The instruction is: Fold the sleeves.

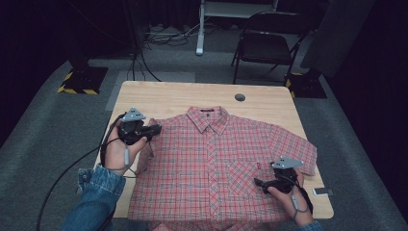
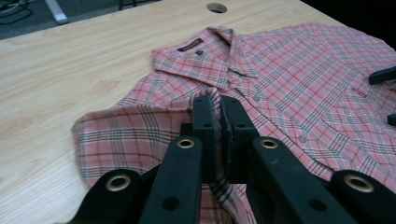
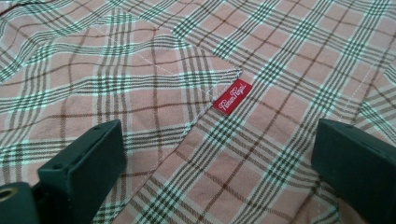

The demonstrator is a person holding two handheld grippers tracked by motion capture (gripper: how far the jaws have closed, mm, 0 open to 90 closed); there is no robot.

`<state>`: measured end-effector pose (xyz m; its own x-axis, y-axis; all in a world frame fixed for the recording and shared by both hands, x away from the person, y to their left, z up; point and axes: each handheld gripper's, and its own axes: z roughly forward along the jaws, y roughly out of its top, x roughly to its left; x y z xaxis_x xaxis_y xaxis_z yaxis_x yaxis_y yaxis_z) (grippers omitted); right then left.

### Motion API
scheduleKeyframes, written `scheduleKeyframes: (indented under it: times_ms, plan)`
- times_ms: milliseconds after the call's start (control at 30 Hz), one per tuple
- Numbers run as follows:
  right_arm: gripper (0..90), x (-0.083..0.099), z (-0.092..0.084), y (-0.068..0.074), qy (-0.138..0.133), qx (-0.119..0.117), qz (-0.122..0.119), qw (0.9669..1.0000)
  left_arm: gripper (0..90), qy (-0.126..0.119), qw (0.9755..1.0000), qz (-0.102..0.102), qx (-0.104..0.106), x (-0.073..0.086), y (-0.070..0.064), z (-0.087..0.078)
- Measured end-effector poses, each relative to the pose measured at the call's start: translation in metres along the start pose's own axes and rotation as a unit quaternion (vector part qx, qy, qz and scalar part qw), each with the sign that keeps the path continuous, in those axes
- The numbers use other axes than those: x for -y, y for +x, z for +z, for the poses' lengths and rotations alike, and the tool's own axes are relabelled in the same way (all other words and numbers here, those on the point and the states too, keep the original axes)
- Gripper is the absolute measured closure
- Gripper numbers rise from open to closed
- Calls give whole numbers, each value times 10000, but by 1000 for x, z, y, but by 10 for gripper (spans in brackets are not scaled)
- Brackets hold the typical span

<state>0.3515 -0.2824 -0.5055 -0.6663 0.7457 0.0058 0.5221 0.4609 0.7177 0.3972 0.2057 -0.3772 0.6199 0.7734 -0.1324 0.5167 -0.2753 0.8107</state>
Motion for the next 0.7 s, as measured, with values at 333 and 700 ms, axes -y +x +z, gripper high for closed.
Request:
scheduleKeyframes:
  times_ms: [333, 700]
  plan:
    - [30, 0, 0, 0, -1, 0, -3, 10000, 855, 103, 9998, 1, 169, -2, -6, 23]
    - [30, 0, 0, 0, -1, 0, -3, 10000, 560, 40, 9952, -130, 964, 4, -27, 55]
